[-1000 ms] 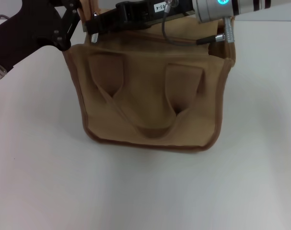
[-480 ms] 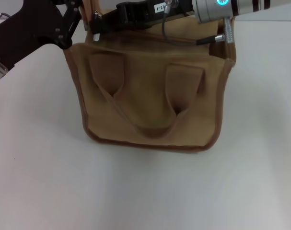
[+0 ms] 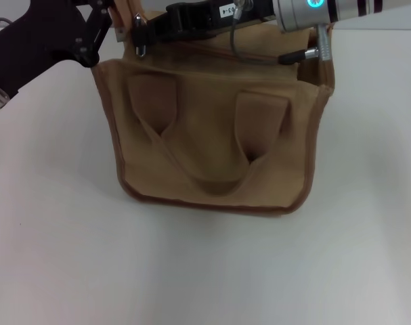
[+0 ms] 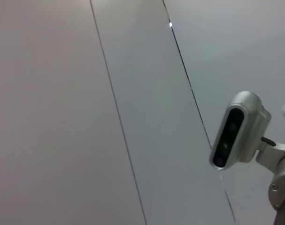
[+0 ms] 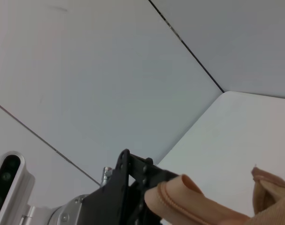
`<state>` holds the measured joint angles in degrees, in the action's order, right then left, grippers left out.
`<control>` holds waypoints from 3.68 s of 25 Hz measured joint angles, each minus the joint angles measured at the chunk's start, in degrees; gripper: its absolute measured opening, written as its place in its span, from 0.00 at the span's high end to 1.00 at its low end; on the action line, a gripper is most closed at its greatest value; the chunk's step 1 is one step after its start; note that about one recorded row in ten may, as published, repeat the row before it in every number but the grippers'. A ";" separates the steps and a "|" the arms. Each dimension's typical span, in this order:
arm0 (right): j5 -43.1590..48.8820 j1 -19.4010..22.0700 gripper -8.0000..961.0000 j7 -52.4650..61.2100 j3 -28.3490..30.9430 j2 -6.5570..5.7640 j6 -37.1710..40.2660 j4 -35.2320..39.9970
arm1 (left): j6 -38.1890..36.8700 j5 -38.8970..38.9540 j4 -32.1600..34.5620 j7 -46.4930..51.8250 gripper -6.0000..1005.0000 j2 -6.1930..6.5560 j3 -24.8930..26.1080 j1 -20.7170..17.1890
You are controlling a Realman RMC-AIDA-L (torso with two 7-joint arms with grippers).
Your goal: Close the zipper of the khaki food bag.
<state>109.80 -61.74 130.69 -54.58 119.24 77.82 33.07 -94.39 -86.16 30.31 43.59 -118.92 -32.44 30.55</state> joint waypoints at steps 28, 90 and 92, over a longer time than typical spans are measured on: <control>-1.53 8.59 0.95 -1.84 0.86 -0.26 5.65 7.03 | 5.79 1.96 -0.70 -0.61 0.97 0.10 0.10 -1.54; -2.28 24.07 0.69 -11.34 10.61 -5.68 23.35 9.81 | 12.49 2.85 -3.09 0.27 0.97 0.01 -0.69 -0.96; -2.61 24.33 0.63 -11.47 10.68 -5.64 23.44 9.81 | 12.47 2.84 -3.48 0.27 0.97 0.00 -0.69 -0.87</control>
<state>107.18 -37.41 119.22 -43.90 113.60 101.26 42.89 -81.93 -83.31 26.83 43.86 -118.92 -33.13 29.68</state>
